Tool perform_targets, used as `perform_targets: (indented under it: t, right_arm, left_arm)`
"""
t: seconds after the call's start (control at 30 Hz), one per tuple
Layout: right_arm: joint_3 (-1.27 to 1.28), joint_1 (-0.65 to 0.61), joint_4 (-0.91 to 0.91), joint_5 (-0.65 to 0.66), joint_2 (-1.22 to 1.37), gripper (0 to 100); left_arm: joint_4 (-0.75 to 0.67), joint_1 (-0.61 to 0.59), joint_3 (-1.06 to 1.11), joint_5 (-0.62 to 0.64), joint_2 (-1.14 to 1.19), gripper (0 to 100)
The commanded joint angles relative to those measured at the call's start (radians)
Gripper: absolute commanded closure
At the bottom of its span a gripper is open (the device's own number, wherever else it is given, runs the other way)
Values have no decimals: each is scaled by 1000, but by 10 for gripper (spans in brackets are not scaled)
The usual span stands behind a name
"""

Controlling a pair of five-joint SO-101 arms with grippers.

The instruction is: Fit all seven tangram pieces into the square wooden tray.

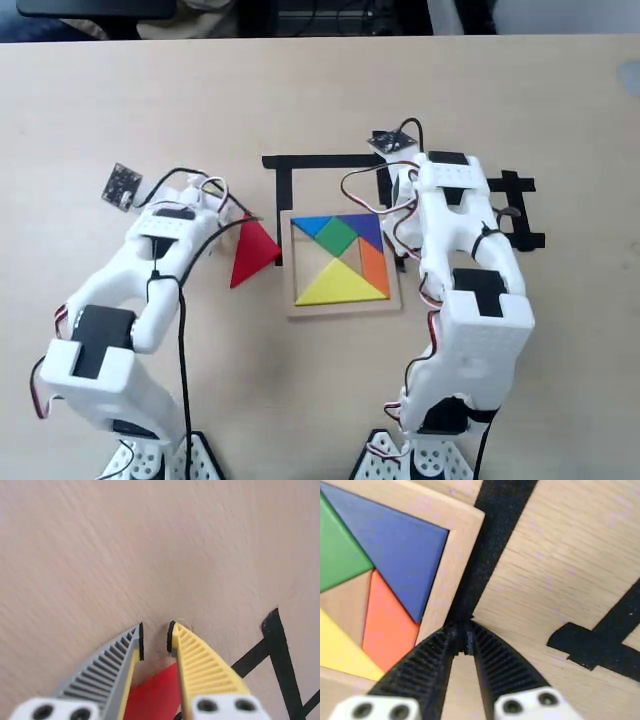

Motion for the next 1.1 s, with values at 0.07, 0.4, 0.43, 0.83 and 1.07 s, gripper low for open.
perform_targets:
  t: [0.07,0.4,0.43,0.83,1.07]
  right_arm:
    - [7,-21,14,3,2,988]
    - [7,-21,14,3,2,988]
    - [7,-21,14,3,2,988]
    - [7,-21,14,3,2,988]
    - [7,-21,14,6,2,988]
  left_arm:
    - [31,67,-38,12,0,888]
    - [333,22,-154,-38,-2,888]
    - [354,7,-162,-48,-2,888]
    - [324,147,-150,-77,11,888]
    - [479,309,-165,-80,0,888]
